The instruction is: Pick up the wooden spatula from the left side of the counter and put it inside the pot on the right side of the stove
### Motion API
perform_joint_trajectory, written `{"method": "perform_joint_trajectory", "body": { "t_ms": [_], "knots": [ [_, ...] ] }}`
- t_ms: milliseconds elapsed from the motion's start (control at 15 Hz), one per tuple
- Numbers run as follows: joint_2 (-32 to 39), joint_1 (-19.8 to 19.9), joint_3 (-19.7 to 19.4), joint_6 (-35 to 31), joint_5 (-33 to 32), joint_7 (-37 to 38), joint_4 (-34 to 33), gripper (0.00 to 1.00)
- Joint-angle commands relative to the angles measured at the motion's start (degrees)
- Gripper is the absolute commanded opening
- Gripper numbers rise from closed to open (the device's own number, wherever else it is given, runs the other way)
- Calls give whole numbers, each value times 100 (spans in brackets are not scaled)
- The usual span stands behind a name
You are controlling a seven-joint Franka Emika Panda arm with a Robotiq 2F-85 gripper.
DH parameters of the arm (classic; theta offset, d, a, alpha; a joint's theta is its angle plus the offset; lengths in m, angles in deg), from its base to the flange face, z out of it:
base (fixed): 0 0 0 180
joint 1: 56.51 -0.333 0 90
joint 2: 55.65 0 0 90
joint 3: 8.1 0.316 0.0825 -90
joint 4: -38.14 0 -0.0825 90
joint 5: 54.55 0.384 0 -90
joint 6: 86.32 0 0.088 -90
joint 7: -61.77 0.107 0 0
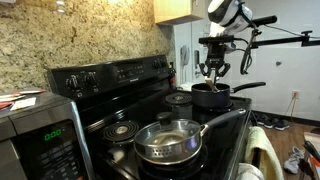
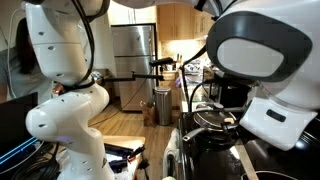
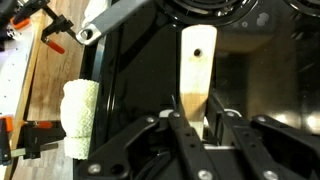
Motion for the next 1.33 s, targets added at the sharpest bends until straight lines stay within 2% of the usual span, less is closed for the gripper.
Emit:
{"method": "perform_joint_trajectory", "body": {
  "t_ms": [0,467,533,667,800,1067,1267],
  "knots": [
    [-22,65,44,-428,120,-485,290,7],
    [59,72,38,-689,-66,-813,374,8],
    [51,71,41,-699,-127,-814,374,52],
    [33,73,41,-691,-222,-761,371,59],
    [-15,59,62,-712,-451,-678,378,72],
    [-242,-37,210,-832,-1591,-403,400,98],
    [-497,-144,482,-675,-2561,-177,277,100]
  ]
}}
